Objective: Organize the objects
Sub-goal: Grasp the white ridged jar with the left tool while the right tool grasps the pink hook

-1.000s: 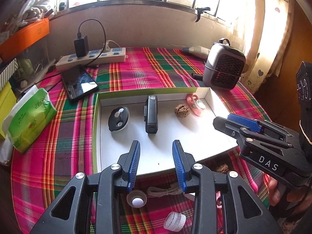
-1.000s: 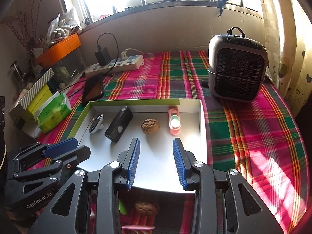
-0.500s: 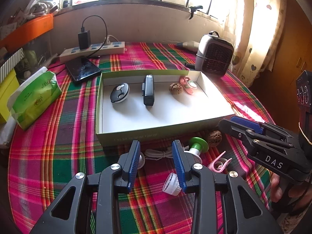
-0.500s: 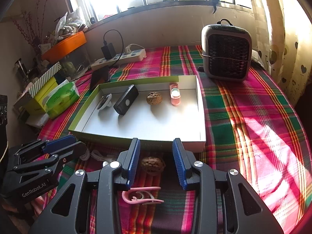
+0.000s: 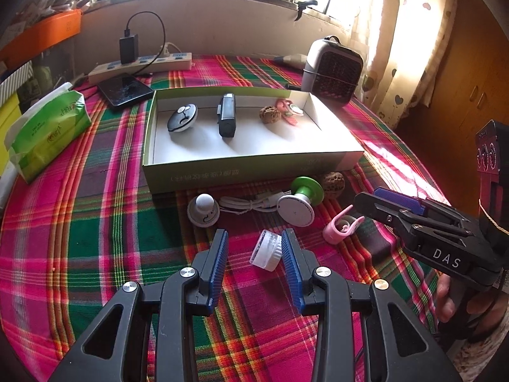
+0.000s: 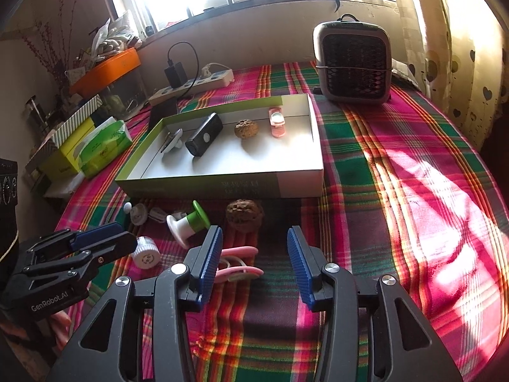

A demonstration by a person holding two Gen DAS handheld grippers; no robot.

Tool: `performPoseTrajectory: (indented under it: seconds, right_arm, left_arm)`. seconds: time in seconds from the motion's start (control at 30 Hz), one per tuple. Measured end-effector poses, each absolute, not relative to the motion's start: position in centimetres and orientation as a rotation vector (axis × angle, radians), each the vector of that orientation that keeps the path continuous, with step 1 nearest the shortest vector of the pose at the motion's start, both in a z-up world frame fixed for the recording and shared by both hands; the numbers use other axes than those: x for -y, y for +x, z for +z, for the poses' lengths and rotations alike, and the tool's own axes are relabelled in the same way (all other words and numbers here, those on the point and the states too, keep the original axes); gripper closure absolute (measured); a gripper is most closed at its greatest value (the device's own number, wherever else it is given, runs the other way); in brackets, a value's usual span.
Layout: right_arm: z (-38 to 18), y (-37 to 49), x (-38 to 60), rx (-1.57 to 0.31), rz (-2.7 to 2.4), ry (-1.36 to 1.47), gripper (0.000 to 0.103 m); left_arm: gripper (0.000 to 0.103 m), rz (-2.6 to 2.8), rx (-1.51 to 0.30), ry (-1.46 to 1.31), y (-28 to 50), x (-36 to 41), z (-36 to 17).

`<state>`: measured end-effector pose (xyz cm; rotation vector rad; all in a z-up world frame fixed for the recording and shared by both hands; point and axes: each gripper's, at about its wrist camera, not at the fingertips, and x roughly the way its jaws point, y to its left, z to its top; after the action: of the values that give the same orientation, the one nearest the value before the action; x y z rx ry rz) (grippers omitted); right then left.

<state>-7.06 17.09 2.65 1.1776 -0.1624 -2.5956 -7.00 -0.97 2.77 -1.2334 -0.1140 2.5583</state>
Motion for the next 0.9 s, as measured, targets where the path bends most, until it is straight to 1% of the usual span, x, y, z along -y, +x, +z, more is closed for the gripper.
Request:
performPoseTrajectory:
  seconds: [0.17, 0.73, 0.77, 0.87, 0.9]
  right_arm:
    - [2.1, -6.3, -17.3, 0.178, -2.59, 1.195, 0.059]
    - [2.0, -5.0, -16.9, 0.173, -2.599, 1.206, 0.059]
    - [2.0, -5.0, -16.8, 0.17, -2.597, 1.207, 0.059]
    - [2.0, -4.9, -16.3, 0.159, -2.592, 1.208, 0.059]
    - [1.9, -4.9, -16.2, 0.158, -2.59, 1.211, 0.059]
  left_arm:
    - [0.068, 2.531, 0.109, -1.259, -7.0, 0.5, 1.9]
    - [0.068, 2.579, 0.087, -1.266, -7.7, 0.4, 1.1]
    - [0.069, 2.583, 0.092, -1.266, -7.7, 0.5, 1.1]
    - [0.081, 2.601, 0.091, -1.267, -7.8, 1.0, 1.0]
    - [0.083, 2.605, 0.092, -1.268, -7.8, 1.2, 1.0]
